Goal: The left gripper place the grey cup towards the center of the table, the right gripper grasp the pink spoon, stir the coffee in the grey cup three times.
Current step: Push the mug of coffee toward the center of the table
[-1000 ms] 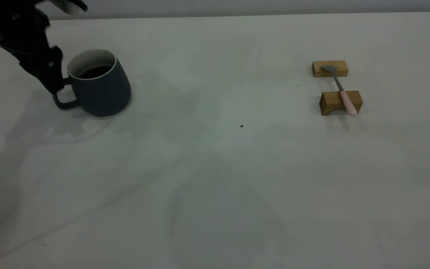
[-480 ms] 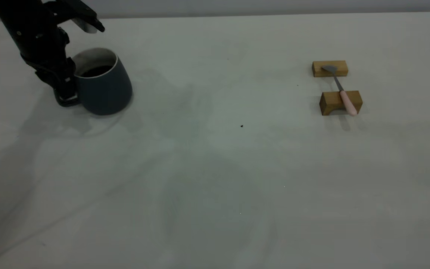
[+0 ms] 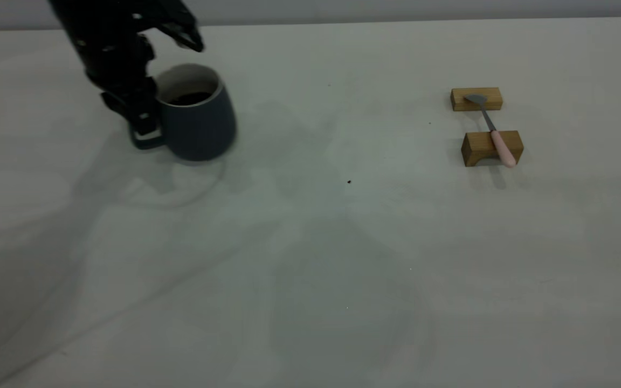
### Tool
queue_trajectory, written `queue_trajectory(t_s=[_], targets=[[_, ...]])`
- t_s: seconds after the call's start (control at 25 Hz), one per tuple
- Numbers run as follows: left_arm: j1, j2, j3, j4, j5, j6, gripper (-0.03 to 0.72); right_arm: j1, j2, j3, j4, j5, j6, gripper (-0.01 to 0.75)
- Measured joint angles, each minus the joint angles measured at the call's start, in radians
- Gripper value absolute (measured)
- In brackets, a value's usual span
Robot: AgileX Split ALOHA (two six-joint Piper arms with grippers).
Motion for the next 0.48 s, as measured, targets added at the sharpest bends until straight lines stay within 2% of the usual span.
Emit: queue_trajectory(t_s=[0.48], targets=[[-0.203, 0.033, -0.090, 0.000, 0.006, -0.002, 0.198, 0.000, 0.000, 0.000, 0.000, 0.000, 0.000, 0.238]])
